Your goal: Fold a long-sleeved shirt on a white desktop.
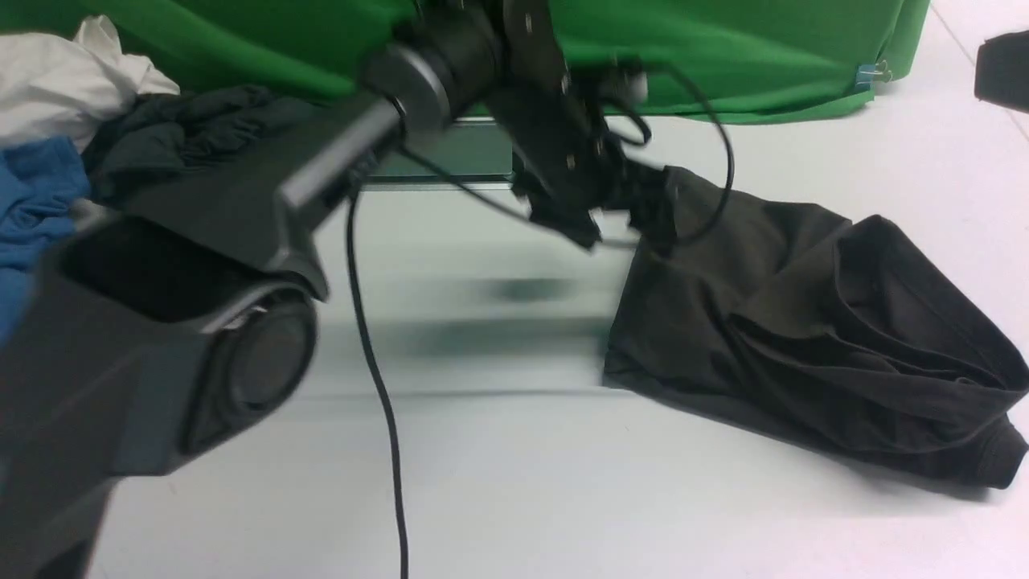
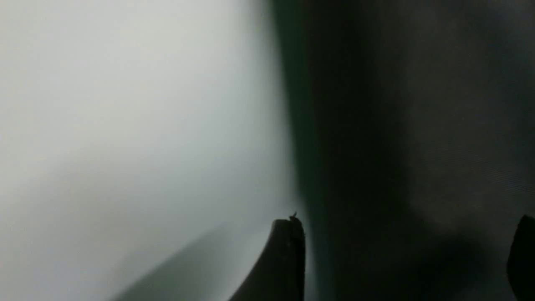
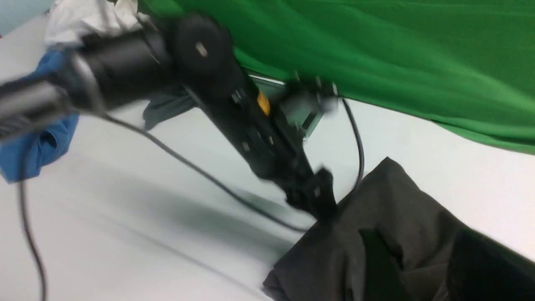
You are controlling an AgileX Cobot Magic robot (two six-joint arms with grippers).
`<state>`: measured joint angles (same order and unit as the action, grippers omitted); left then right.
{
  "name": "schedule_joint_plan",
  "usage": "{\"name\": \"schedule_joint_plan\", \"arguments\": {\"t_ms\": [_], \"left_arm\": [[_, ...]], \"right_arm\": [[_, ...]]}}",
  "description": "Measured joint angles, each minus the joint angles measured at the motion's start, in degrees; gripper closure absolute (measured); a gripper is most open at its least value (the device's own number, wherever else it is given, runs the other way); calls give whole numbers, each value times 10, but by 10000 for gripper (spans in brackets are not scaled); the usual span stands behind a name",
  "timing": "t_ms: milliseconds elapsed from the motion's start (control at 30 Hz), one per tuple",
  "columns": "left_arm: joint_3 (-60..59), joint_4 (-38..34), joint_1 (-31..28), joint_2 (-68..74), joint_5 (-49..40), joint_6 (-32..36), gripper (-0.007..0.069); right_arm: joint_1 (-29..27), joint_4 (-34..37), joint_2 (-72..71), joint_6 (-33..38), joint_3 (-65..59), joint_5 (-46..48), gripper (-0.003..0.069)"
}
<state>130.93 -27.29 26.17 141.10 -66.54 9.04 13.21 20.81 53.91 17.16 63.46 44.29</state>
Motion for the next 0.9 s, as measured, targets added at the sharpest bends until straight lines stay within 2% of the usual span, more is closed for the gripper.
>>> {"name": "schedule_joint_plan", "arguments": {"t_ms": [67, 200, 300, 367, 400, 500, 567, 600, 800, 900], "left_arm": [[0, -40, 1, 19, 2, 25, -68], [0, -67, 5, 42, 9, 45, -67], [1, -71, 3, 44, -2, 62, 9], [1, -70, -4, 46, -18, 57, 149], [1, -70, -5, 46, -18, 57, 165], [-6, -44, -20, 36, -28, 25, 459], [-17, -24, -31, 15, -30, 18, 554], [-26, -12, -38, -1, -30, 15, 578], [-122, 53, -82, -99, -27, 13, 588], [-260, 72, -133, -174, 16, 19, 588]], "right_arm": [[0, -1, 0, 0, 0, -1, 419], [0, -2, 5, 0, 0, -1, 419], [2, -3, 17, 0, -1, -3, 419], [18, -4, 28, 0, -7, -11, 418], [18, -5, 30, 0, -7, -12, 418], [62, -5, 59, 0, -6, -23, 418], [87, -4, 79, 0, -4, -22, 418], [97, -4, 91, 0, -1, -19, 418], [109, -6, 152, 0, 17, -7, 418], [109, -12, 186, 0, 23, -4, 418]]}}
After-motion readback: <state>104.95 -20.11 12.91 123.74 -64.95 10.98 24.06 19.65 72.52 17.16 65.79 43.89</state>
